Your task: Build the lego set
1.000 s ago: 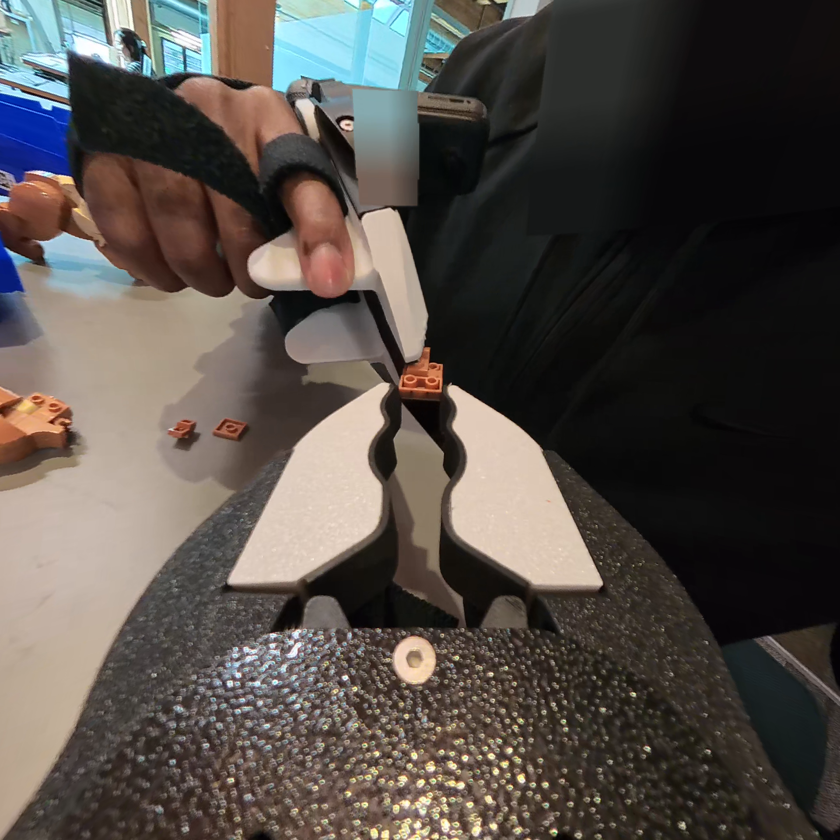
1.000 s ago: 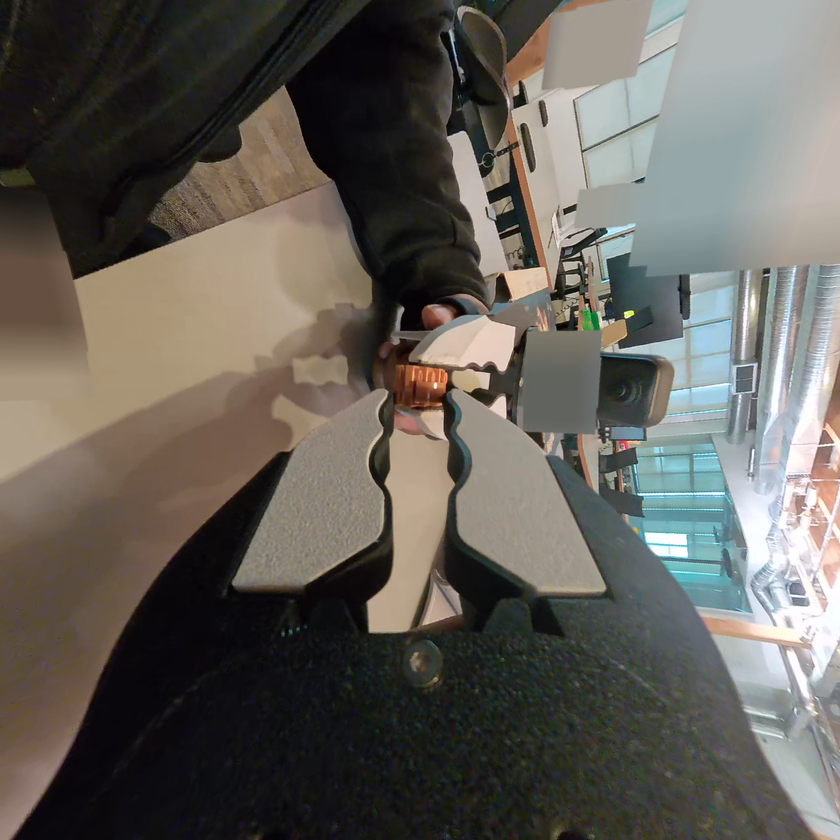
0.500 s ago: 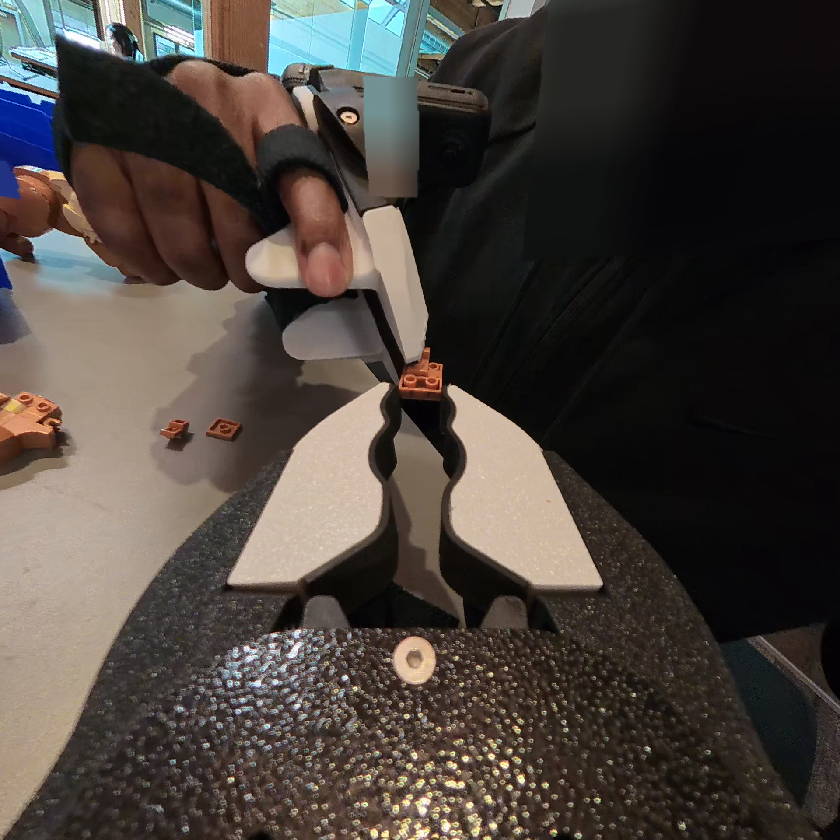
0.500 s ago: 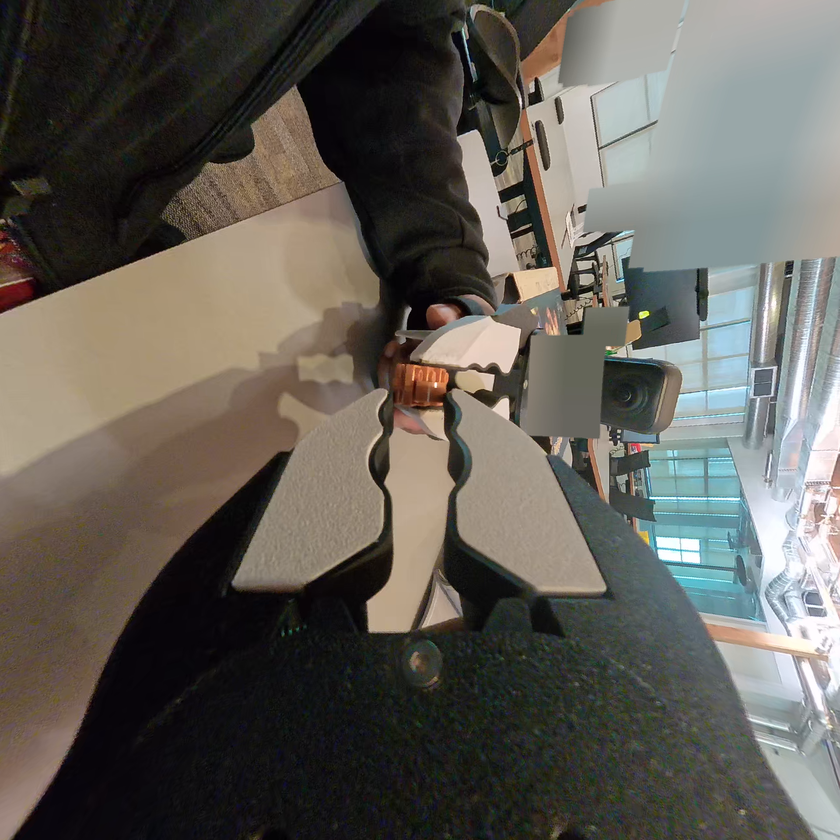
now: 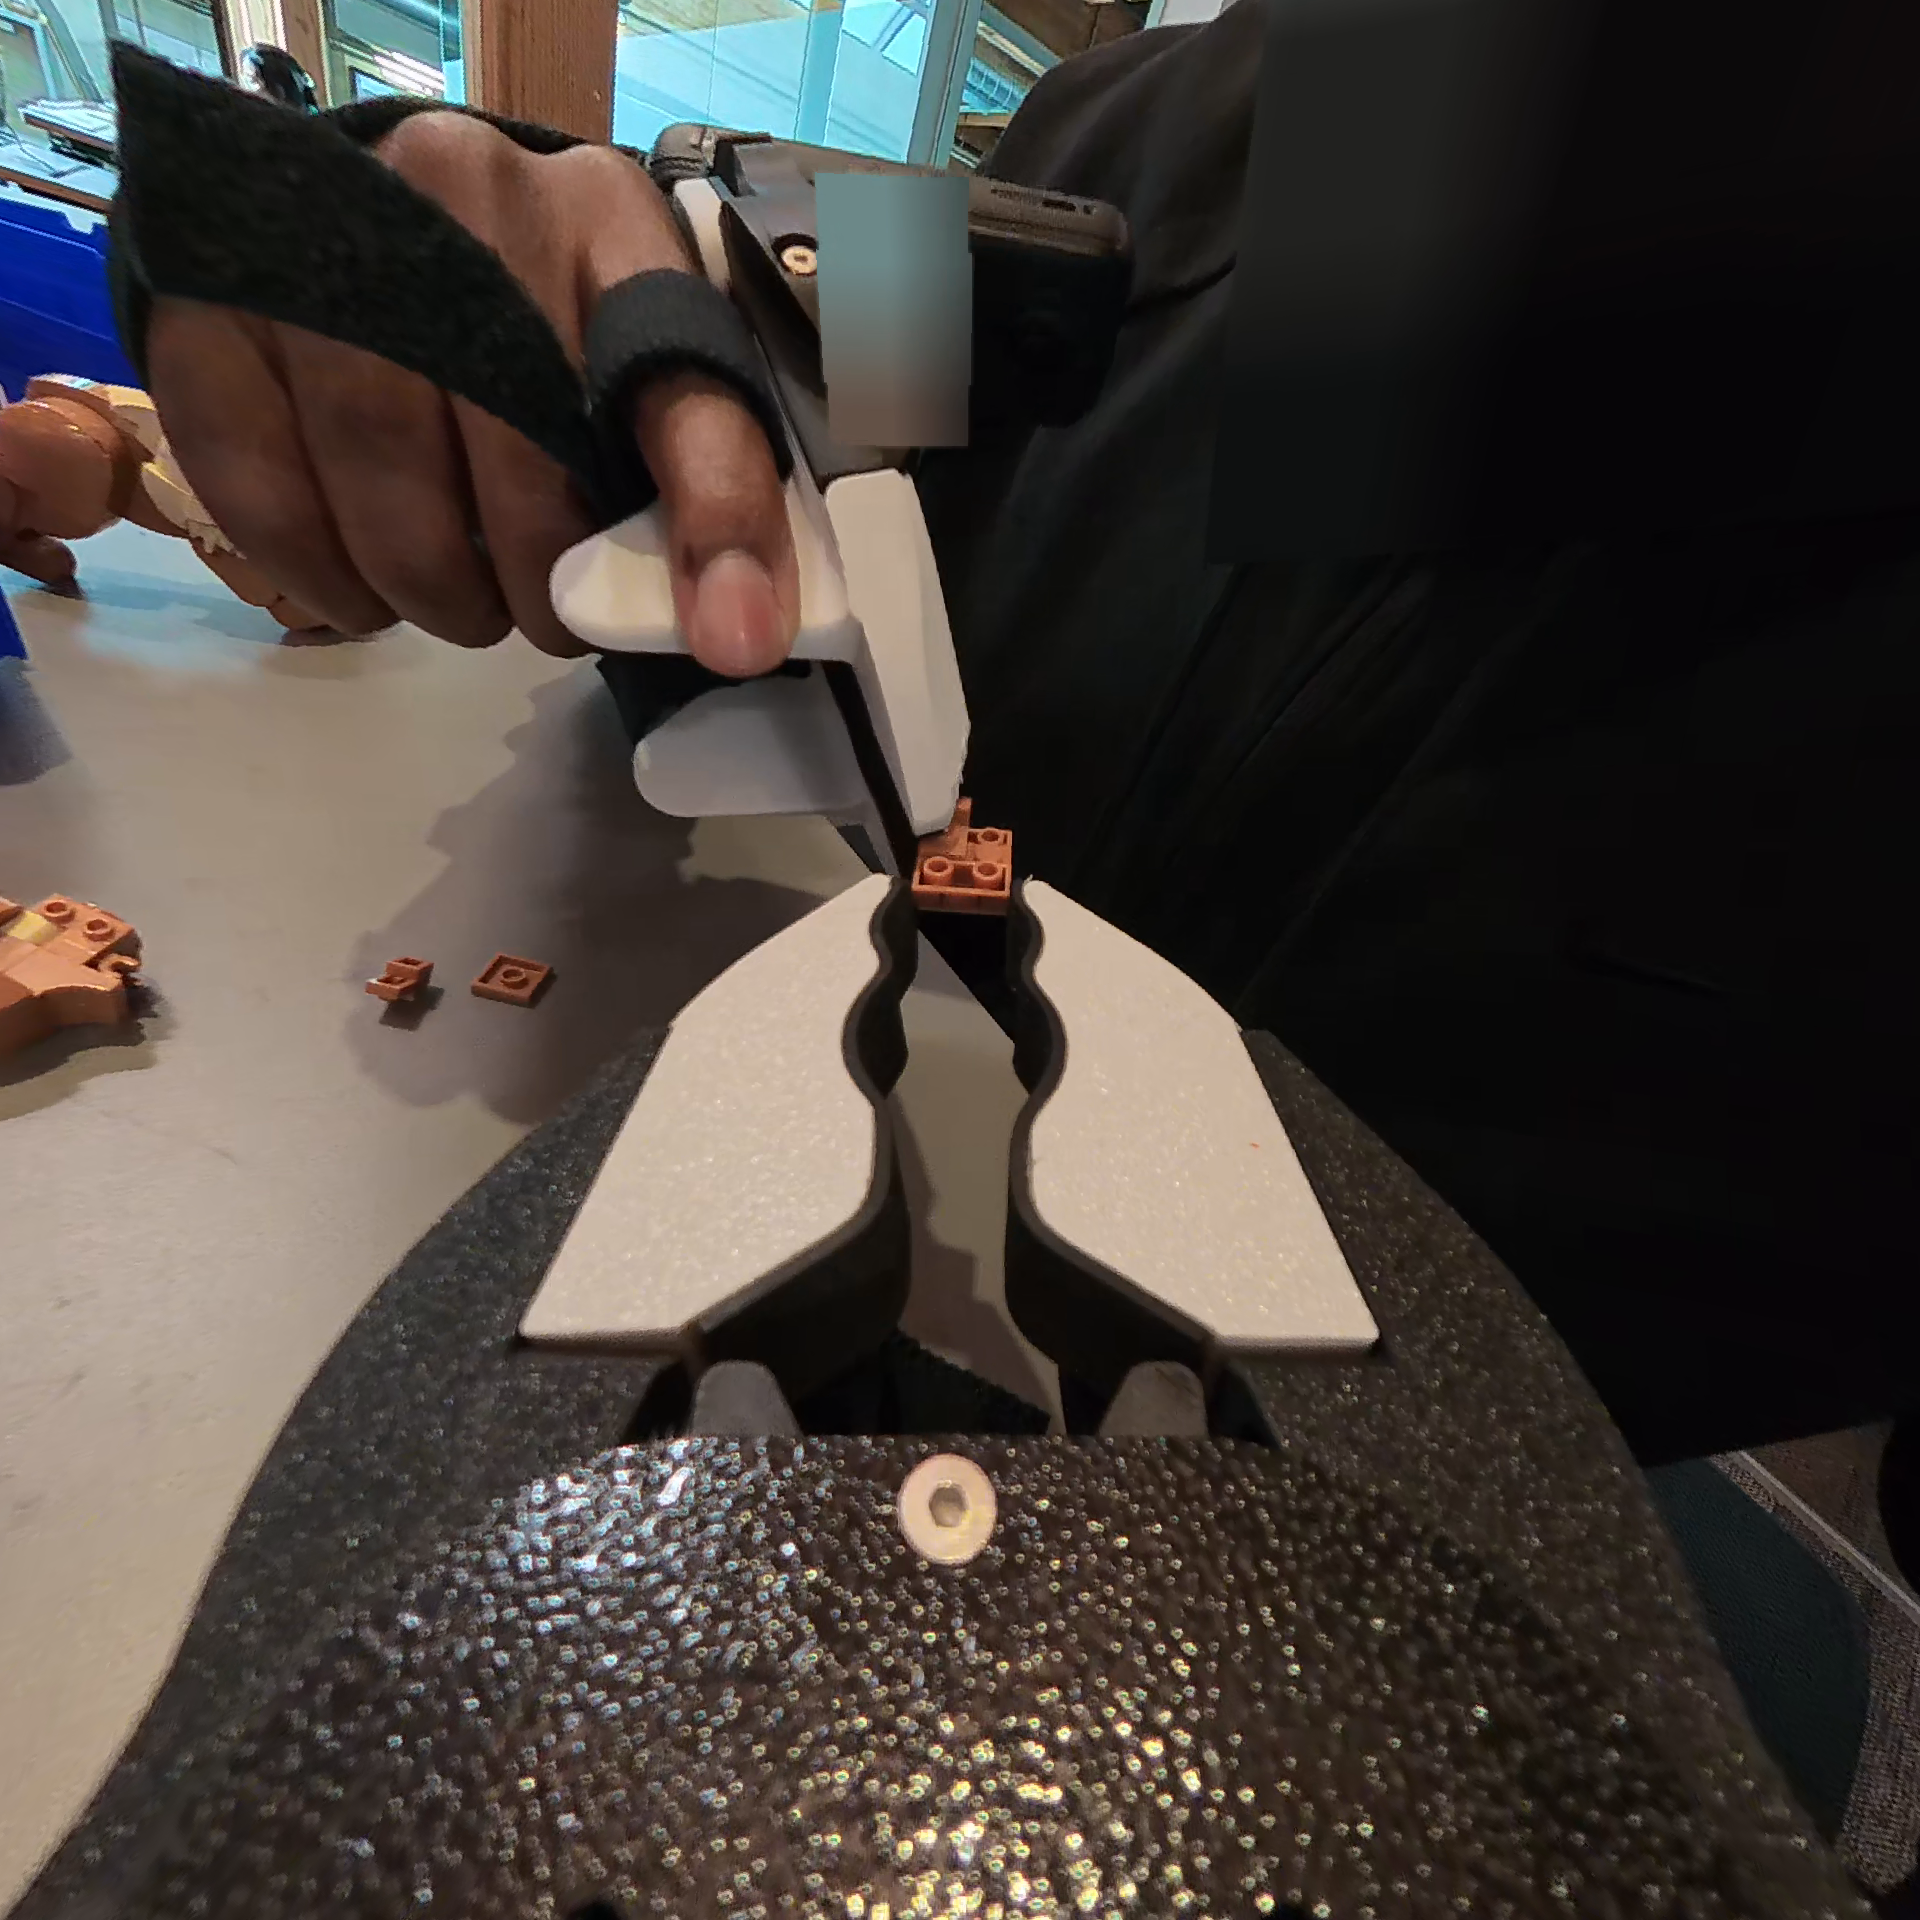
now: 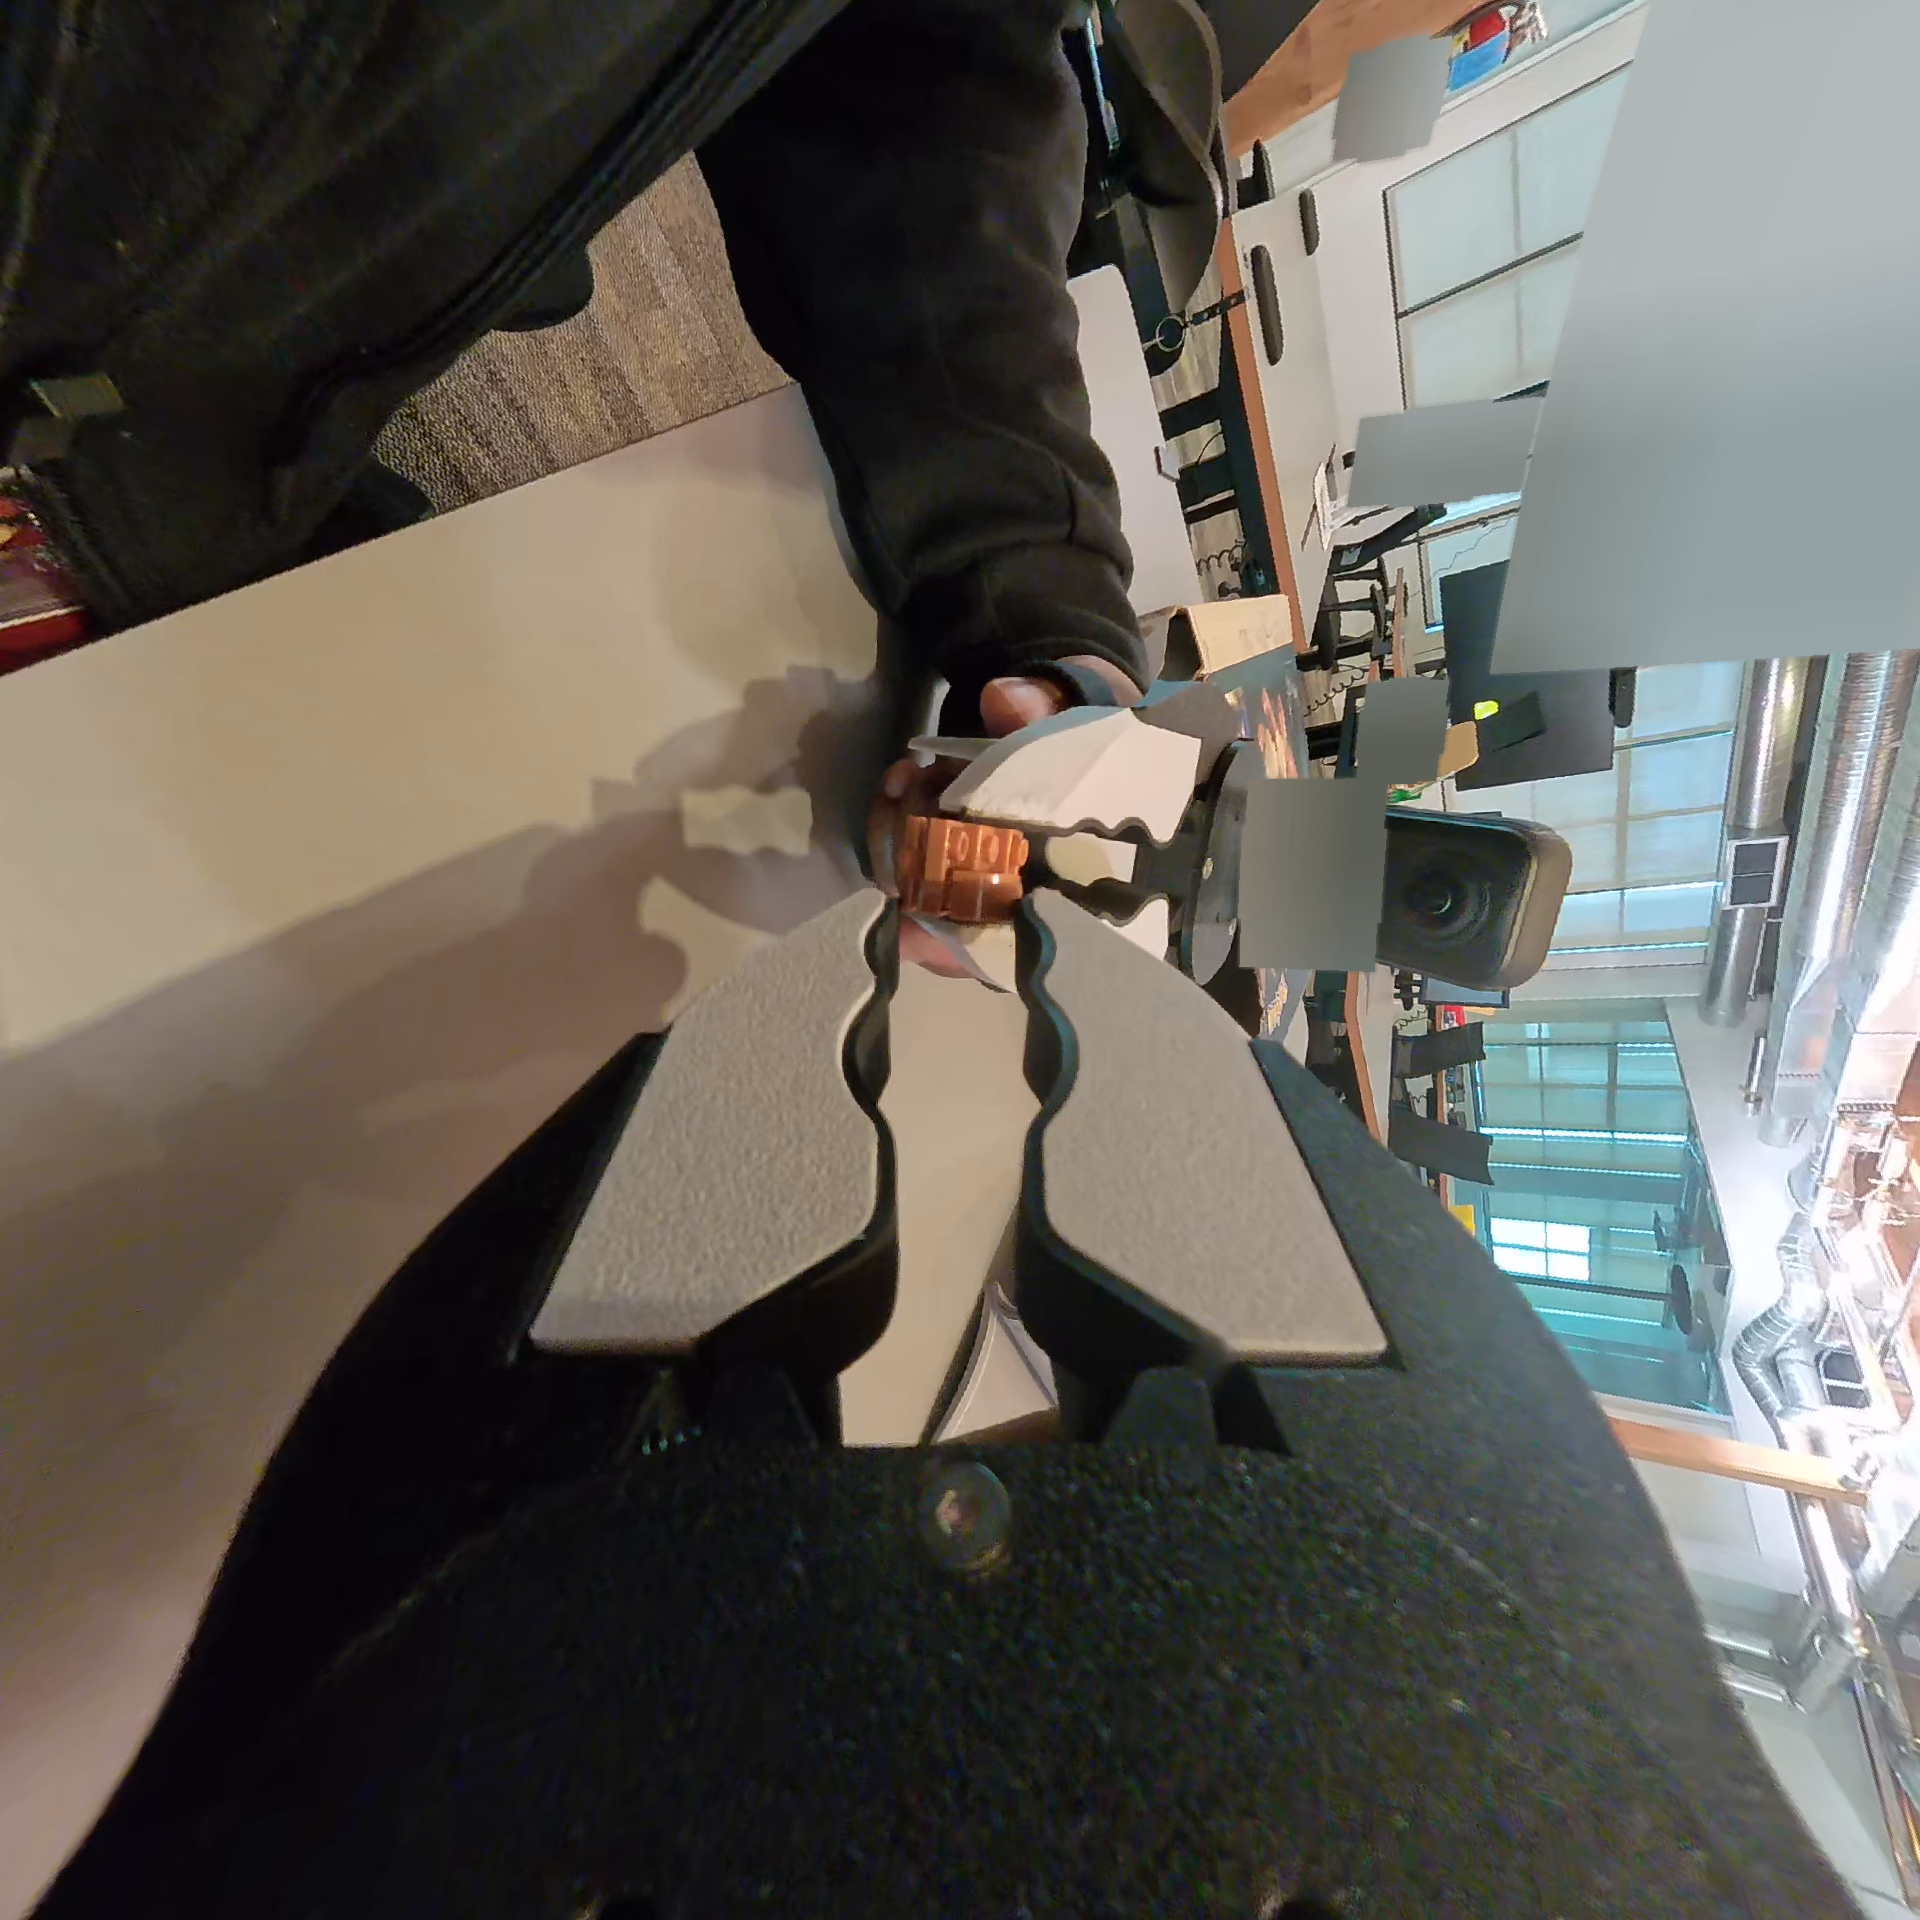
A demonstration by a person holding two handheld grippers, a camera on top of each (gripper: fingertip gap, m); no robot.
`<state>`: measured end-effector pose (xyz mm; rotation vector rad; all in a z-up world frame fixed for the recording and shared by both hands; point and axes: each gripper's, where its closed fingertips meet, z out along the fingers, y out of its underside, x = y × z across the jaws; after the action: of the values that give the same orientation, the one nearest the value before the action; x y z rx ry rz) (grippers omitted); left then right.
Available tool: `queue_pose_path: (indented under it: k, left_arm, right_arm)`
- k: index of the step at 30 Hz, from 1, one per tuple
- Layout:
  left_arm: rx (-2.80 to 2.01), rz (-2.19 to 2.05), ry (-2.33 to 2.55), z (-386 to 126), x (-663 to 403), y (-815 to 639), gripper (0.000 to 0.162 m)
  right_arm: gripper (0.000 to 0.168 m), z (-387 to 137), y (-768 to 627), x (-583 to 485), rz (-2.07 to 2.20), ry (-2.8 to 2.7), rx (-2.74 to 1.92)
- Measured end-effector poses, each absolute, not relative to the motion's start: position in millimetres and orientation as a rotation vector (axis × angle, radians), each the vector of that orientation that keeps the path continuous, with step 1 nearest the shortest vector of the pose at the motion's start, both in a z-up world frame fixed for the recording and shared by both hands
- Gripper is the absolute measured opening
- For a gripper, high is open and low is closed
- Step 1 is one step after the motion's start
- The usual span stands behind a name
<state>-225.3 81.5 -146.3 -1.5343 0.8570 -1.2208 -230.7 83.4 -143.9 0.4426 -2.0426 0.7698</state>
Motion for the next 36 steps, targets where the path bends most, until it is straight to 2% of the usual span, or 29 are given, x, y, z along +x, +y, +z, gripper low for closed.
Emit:
queue_pose_path:
  k: [36]
  left_arm:
    - [-1.546, -1.319, 0.779, -142.8, -226.2, 86.2, 0.016]
  right_arm:
    - [0.019, -142.2, 91.6, -230.7, 0.8, -2.118, 0.38]
